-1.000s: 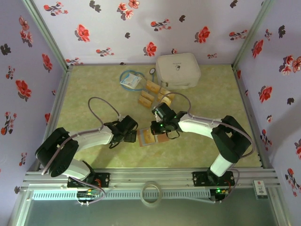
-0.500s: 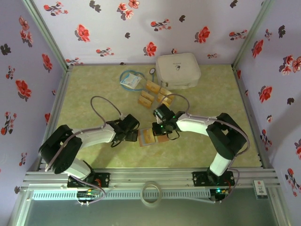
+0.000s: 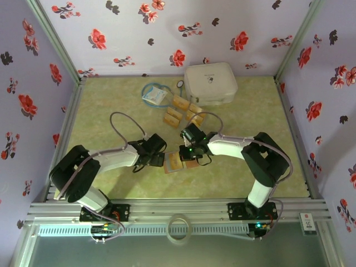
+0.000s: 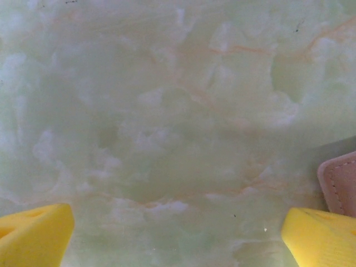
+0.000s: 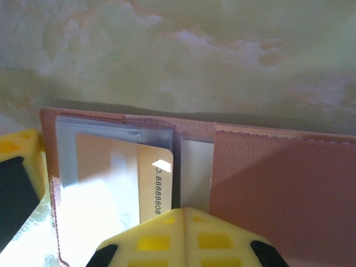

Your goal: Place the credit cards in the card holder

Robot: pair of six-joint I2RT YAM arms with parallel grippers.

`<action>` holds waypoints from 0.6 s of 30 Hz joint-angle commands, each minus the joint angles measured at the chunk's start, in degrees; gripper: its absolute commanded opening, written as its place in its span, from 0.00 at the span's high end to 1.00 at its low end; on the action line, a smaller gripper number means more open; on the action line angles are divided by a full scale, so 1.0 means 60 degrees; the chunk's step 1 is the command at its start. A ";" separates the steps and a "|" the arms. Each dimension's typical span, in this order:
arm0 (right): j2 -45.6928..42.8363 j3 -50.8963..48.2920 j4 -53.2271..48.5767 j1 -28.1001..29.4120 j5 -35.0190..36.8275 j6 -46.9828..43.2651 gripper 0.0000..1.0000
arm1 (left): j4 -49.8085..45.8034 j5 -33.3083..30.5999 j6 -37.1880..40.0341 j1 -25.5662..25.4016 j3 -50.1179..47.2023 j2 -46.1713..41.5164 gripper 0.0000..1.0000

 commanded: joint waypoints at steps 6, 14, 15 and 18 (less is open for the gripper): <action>0.0243 0.0189 0.0446 0.0128 -0.0437 0.0292 1.00 | 0.0757 0.0310 0.0057 -0.0124 0.0088 0.0648 0.00; 0.0354 0.0223 0.0853 0.0294 -0.0711 0.0603 1.00 | 0.0775 0.0311 0.0018 -0.0166 0.0069 0.0649 0.00; 0.0354 0.0217 0.0892 0.0312 -0.0722 0.0658 1.00 | 0.0782 0.0308 0.0027 -0.0168 0.0071 0.0641 0.00; 0.0331 0.0172 0.1044 0.0392 -0.0822 0.0795 1.00 | 0.0789 0.0319 0.0026 -0.0179 0.0054 0.0641 0.00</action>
